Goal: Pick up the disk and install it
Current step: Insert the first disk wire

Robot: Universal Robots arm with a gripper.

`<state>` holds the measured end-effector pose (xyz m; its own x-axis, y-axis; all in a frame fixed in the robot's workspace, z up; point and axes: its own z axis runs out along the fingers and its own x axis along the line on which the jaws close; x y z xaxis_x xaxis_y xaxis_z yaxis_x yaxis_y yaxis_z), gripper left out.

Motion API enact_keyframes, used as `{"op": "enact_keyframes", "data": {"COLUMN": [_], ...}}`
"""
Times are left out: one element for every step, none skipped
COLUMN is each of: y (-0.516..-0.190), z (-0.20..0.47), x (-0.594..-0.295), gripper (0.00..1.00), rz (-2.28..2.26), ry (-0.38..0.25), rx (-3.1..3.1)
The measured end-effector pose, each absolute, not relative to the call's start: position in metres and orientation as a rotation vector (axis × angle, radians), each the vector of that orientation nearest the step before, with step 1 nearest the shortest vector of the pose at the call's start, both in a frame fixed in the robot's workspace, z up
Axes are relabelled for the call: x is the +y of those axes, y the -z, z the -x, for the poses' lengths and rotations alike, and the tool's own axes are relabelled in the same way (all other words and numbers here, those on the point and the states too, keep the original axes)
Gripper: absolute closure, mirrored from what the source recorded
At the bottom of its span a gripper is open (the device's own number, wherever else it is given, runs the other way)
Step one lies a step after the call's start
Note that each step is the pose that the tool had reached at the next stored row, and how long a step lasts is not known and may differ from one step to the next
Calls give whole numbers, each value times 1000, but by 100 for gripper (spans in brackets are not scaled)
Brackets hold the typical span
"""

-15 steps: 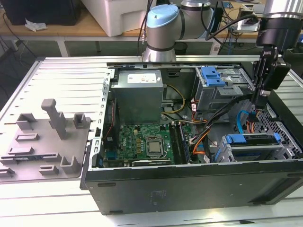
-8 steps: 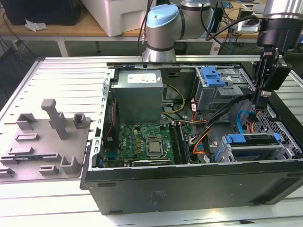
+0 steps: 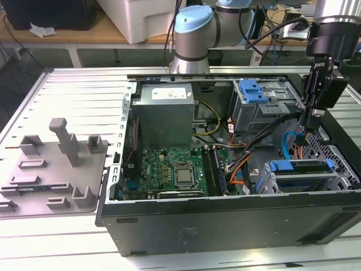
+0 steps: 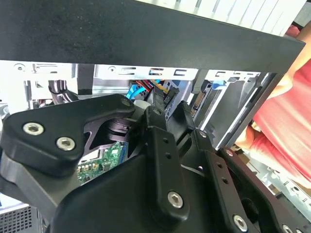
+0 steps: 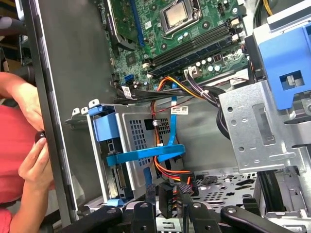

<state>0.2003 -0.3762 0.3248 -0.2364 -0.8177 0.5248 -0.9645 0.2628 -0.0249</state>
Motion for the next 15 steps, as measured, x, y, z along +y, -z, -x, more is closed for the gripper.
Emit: {"op": "enact_keyframes", "data": {"y": [-324, -324, -324, -324, -324, -323, -323, -323, -323, -323, -323, -323, -322, -322, -322], "z": [-200, -200, -200, -200, -200, -200, -200, -201, -201, -201, -201, -201, -201, -201, -201], "x": [-376, -376, -376, -376, -376, -376, -376, -375, -375, -375, -375, -375, -375, -375, -375], "gripper": [69, 69, 69, 69, 69, 69, 69, 69, 69, 69, 71, 77, 83, 83, 83], "rz": [-1617, -1617, -1617, -1617, -1617, -1617, -1617, -1617, -1617, -1617, -1617, -1617, -1617, -1617, -1617], "ry": [-487, -487, -487, -487, -487, -487, -487, -487, -487, -487, -487, -487, -487, -487, -487], "rx": [-2132, -2132, -2132, -2132, -2132, -2132, -2132, -2132, -2132, -2132, -2132, -2132, -2132, -2132, -2132]}}
